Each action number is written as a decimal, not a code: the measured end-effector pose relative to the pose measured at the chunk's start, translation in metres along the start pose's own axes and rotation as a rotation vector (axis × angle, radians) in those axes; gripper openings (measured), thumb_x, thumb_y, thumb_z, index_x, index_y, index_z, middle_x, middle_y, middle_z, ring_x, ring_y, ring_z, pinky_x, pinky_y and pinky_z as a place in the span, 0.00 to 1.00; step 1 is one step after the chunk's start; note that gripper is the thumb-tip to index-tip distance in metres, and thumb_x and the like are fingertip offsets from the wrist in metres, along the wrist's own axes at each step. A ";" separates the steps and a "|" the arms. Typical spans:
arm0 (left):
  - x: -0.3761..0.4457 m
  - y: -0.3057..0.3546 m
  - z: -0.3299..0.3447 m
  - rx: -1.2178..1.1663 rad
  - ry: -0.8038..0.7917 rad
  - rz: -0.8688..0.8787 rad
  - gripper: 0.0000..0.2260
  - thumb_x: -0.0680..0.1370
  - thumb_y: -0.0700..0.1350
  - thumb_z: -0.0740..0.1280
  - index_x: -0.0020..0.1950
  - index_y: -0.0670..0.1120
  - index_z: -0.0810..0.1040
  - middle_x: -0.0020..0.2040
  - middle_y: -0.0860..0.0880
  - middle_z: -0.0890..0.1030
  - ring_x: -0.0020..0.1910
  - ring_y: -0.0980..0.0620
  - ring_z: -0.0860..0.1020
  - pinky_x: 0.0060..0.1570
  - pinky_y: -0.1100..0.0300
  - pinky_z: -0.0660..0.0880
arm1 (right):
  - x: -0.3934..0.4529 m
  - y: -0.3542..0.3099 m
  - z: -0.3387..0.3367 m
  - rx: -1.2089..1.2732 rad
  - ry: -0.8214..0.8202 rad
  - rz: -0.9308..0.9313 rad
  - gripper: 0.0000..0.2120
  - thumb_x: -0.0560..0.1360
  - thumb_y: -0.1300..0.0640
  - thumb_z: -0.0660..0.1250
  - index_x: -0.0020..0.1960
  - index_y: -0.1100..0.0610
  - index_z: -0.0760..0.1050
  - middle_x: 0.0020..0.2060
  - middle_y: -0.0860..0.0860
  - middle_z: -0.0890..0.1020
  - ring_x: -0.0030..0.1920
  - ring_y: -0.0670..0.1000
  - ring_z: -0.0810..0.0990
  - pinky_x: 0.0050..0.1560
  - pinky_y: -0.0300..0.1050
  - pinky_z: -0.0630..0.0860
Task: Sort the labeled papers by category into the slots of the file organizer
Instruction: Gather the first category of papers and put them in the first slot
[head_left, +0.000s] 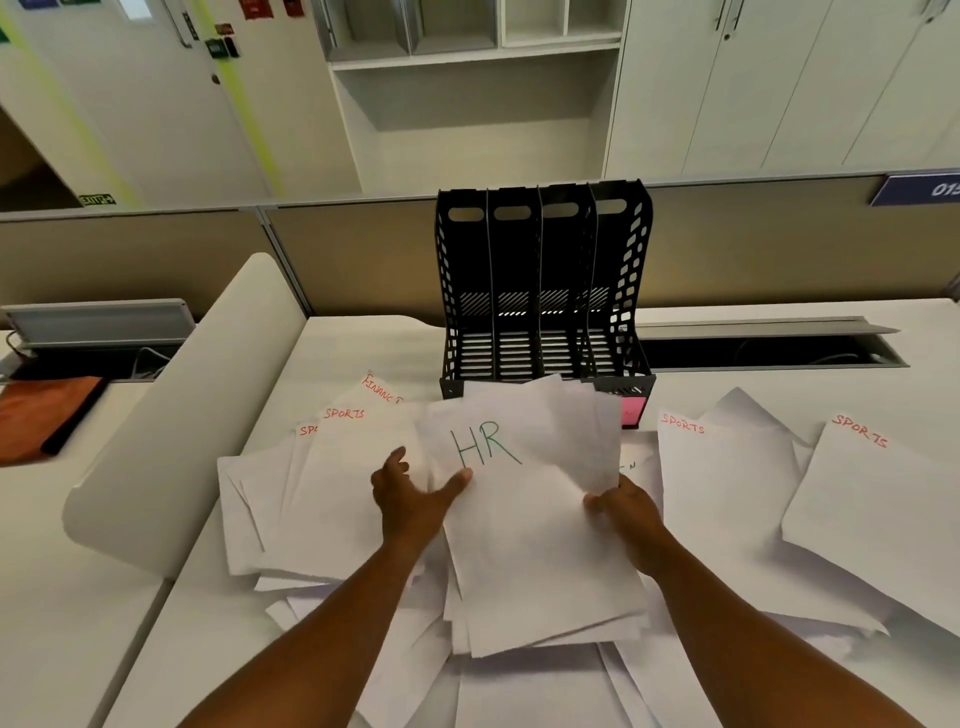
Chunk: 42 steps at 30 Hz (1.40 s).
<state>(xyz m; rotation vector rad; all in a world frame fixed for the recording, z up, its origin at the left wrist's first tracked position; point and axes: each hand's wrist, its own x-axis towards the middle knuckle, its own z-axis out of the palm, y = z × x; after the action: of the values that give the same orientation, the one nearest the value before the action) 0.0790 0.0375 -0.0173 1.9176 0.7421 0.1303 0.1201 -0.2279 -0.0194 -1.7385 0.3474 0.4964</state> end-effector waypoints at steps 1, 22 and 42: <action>0.002 0.001 -0.001 -0.132 -0.096 -0.047 0.42 0.60 0.61 0.80 0.68 0.48 0.68 0.63 0.50 0.72 0.59 0.51 0.74 0.59 0.50 0.76 | 0.000 -0.002 -0.001 0.015 -0.007 0.006 0.13 0.70 0.57 0.66 0.55 0.52 0.74 0.45 0.53 0.79 0.45 0.54 0.76 0.37 0.43 0.72; -0.014 0.110 0.022 -0.534 -0.065 0.398 0.08 0.75 0.48 0.72 0.51 0.60 0.80 0.48 0.64 0.84 0.51 0.62 0.82 0.43 0.69 0.78 | -0.003 -0.092 0.039 0.121 0.231 -0.508 0.17 0.78 0.55 0.66 0.65 0.56 0.71 0.52 0.49 0.79 0.50 0.49 0.78 0.44 0.34 0.74; -0.019 0.095 0.024 -0.471 -0.110 0.413 0.09 0.74 0.49 0.73 0.49 0.63 0.79 0.45 0.67 0.83 0.47 0.66 0.82 0.38 0.70 0.77 | -0.007 -0.063 0.032 0.094 0.340 -0.608 0.16 0.76 0.50 0.68 0.61 0.56 0.75 0.46 0.50 0.79 0.46 0.52 0.81 0.31 0.26 0.74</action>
<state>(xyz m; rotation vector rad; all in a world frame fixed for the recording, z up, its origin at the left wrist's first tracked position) 0.1155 -0.0184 0.0568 1.5823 0.2042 0.4144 0.1403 -0.1827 0.0314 -1.7277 0.0638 -0.2522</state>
